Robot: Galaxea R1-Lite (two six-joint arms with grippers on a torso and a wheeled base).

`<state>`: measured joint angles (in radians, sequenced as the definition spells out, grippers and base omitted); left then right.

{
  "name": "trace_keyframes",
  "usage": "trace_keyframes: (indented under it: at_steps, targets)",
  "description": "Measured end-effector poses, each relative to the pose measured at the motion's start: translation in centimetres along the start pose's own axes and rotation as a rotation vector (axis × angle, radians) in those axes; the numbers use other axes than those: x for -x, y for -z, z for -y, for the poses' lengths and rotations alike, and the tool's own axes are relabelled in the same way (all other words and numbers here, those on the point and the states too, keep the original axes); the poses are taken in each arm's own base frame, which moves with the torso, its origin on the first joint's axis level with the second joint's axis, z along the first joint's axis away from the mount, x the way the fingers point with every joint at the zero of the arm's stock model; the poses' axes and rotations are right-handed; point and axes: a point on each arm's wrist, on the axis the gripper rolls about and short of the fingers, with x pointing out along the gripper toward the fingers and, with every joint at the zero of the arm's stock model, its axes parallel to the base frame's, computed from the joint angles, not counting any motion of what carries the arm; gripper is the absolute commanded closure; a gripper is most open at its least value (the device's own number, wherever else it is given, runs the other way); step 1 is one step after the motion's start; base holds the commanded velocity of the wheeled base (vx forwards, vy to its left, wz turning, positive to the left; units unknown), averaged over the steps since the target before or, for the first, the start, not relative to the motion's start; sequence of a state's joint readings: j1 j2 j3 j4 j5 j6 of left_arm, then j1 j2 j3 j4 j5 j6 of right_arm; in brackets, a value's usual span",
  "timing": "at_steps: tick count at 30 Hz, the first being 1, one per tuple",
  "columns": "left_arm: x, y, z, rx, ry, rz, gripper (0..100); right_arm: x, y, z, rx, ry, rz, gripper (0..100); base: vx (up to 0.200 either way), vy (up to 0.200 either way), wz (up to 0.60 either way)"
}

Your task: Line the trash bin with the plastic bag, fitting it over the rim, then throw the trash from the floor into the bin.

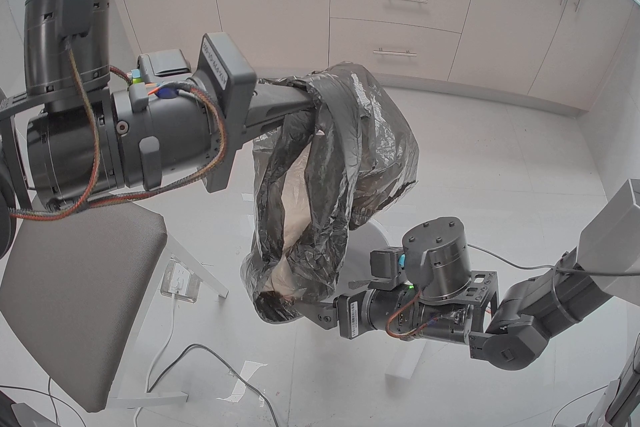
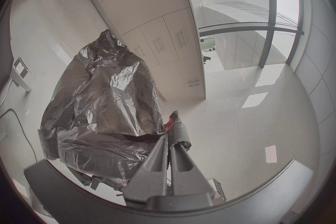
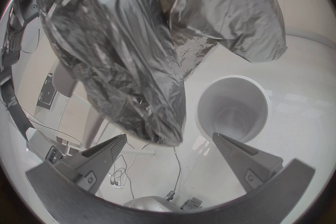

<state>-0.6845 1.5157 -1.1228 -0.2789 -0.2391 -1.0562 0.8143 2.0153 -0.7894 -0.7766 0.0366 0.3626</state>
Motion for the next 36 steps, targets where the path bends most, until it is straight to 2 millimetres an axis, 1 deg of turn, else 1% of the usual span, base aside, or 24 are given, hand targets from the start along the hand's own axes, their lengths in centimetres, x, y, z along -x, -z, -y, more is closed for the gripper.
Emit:
trace_keyframes:
  at_steps: [6, 10, 16, 17, 25, 31, 36]
  targets:
    - [0.1, 0.2, 0.1, -0.001, 0.001, -0.006, 100, -0.8, 0.0, 0.4, 0.035, 0.037, 0.009, 0, 0.0, 0.0, 0.0]
    - [0.1, 0.3, 0.2, -0.001, 0.005, -0.012, 100, -1.3, -0.9, 1.0, 0.061, 0.053, 0.063, 0, 0.0, 0.0, 0.0]
    - [0.1, 0.4, 0.2, -0.002, 0.006, -0.016, 100, -1.7, -1.7, 1.2, 0.079, 0.046, 0.151, 0, 0.0, 0.0, 0.0]
    - [0.1, 0.5, 0.2, -0.002, 0.006, -0.016, 100, -1.9, -1.7, 1.3, 0.08, 0.051, 0.167, 100, 0.0, 0.0, 0.0]
    - [0.1, 0.6, 0.2, -0.002, 0.006, -0.02, 100, -2.0, -1.1, 1.5, 0.078, 0.062, 0.164, 100, 0.0, 0.0, 0.0]
    - [0.1, 0.6, 0.1, -0.002, 0.004, -0.021, 100, -1.1, -0.5, 1.3, 0.079, 0.061, 0.147, 100, 0.0, 0.0, 0.0]
    - [0.1, 0.5, 0.1, -0.002, 0.002, -0.019, 100, 0.2, 0.0, 1.3, 0.077, 0.089, 0.147, 100, 0.0, 0.0, 0.0]
